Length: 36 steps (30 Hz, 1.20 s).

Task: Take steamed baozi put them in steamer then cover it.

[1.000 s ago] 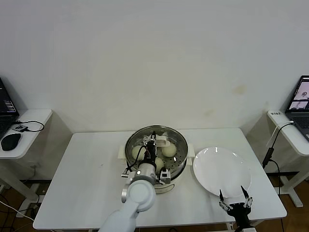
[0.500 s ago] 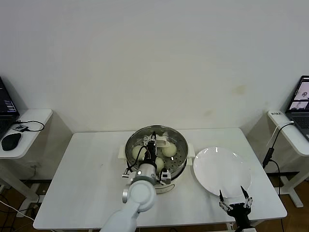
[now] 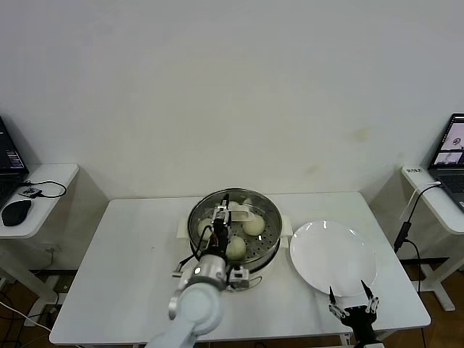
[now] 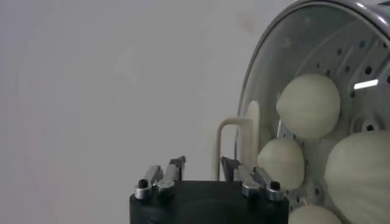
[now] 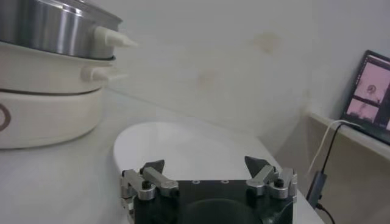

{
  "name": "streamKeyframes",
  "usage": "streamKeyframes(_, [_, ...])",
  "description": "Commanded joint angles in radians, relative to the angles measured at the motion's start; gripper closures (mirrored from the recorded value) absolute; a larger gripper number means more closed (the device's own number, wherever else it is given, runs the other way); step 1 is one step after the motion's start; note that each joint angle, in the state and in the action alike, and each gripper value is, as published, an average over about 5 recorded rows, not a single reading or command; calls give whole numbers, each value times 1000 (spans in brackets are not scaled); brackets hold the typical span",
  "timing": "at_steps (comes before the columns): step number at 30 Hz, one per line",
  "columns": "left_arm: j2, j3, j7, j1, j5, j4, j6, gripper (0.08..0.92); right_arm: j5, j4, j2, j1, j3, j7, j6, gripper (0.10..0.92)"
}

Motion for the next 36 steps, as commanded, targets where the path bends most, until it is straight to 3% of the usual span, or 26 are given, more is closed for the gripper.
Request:
streamKeyframes(1, [126, -178, -184, 355, -530, -342, -28, 357, 35, 4, -26, -13, -2, -3, 9, 202])
streamKeyframes(3, [137, -243, -281, 437, -759, -360, -68, 296, 70, 10, -43, -22, -8, -6, 15, 203])
streamKeyframes(5, [151, -333, -361, 509, -1025, -349, -182, 240, 103, 22, -56, -29, -20, -10, 15, 203])
streamKeyframes(8, [145, -464, -387, 586, -1287, -277, -427, 190, 126, 38, -60, -34, -43, -13, 11, 203])
streamKeyframes(10, [130, -517, -395, 623, -1382, -230, -514, 181, 132, 42, -62, -40, -57, -14, 14, 202])
streamKeyframes(16, [125, -577, -456, 687, -1606, -152, -561, 177, 160, 56, -80, -77, -80, -23, 37, 203])
streamKeyframes(23, [92, -629, -483, 731, -1624, -98, -633, 177, 170, 55, -91, -103, -95, -31, 44, 203])
streamKeyframes(36, [57, -626, -451, 739, -1637, -31, -663, 177, 163, 63, -78, -118, -120, -38, 42, 202])
